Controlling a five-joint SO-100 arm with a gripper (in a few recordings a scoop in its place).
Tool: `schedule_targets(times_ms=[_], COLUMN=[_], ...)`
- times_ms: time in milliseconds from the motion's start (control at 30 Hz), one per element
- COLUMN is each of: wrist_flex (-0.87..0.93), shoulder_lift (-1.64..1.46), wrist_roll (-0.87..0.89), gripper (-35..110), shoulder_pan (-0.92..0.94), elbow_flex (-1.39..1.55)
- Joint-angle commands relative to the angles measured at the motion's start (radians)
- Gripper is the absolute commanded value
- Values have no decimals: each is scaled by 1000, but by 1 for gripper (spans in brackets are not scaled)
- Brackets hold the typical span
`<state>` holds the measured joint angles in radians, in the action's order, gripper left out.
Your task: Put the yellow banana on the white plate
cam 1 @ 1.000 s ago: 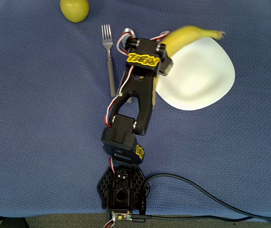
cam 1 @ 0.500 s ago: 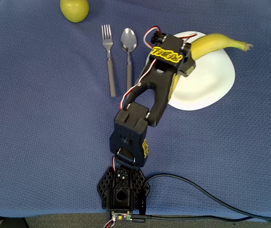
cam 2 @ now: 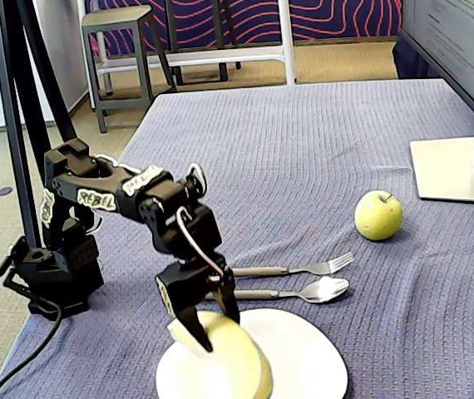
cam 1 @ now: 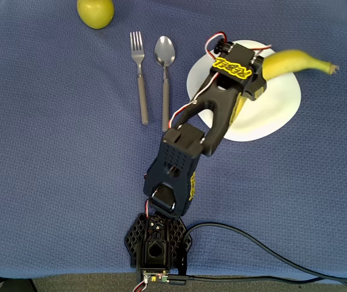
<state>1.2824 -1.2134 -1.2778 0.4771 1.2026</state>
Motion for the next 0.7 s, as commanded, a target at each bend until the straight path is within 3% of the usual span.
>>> schedule_targets(times_ms=[0, 467, 667], wrist_flex=[2, -26, -17], shoulder_lift=[11, 48, 28], wrist_roll=[-2, 6, -29], gripper=[0, 0, 15], shoulder_pan=[26, 31, 32], elbow_flex=[-106, -112, -72])
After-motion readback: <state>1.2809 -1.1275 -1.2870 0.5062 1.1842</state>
